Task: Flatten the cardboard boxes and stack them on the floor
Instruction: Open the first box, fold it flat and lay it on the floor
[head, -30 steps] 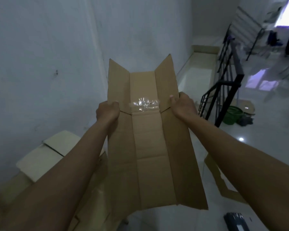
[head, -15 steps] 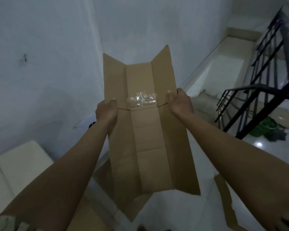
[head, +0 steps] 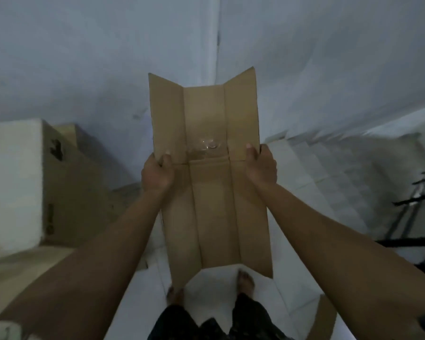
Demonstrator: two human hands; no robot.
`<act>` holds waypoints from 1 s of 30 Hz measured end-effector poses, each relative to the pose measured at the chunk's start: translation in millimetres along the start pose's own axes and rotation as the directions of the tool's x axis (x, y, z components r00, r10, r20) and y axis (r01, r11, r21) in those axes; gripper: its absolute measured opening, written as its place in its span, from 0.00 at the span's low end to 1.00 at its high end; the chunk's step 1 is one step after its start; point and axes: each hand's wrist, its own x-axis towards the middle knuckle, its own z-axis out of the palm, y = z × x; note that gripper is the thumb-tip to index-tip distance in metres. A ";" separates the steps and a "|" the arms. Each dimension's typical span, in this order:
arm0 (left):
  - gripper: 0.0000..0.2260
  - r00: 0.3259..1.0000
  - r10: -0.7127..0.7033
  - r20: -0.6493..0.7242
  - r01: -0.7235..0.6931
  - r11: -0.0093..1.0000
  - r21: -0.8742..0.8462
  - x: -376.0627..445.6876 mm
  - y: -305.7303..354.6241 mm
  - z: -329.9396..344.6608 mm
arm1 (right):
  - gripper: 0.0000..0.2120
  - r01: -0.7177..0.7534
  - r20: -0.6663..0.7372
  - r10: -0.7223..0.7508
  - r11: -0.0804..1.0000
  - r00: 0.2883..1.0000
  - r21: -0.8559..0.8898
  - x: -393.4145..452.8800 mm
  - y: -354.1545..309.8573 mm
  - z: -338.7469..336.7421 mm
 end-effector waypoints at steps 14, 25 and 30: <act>0.23 0.929 -0.353 -0.112 0.360 0.932 0.051 8.9 -208.3 163.9 | 0.13 -0.097 0.228 0.105 0.994 0.968 -0.047 62.5 195.1 183.2; 0.19 0.922 -0.309 -0.232 0.327 0.944 0.043 98.1 -445.3 269.5 | 0.15 0.058 0.257 -0.050 0.998 0.965 -0.024 139.6 342.3 388.1; 0.13 0.898 -0.337 -0.281 0.364 0.930 0.048 132.5 -538.4 305.1 | 0.18 0.097 0.261 -0.072 0.992 0.963 -0.082 161.7 399.5 474.7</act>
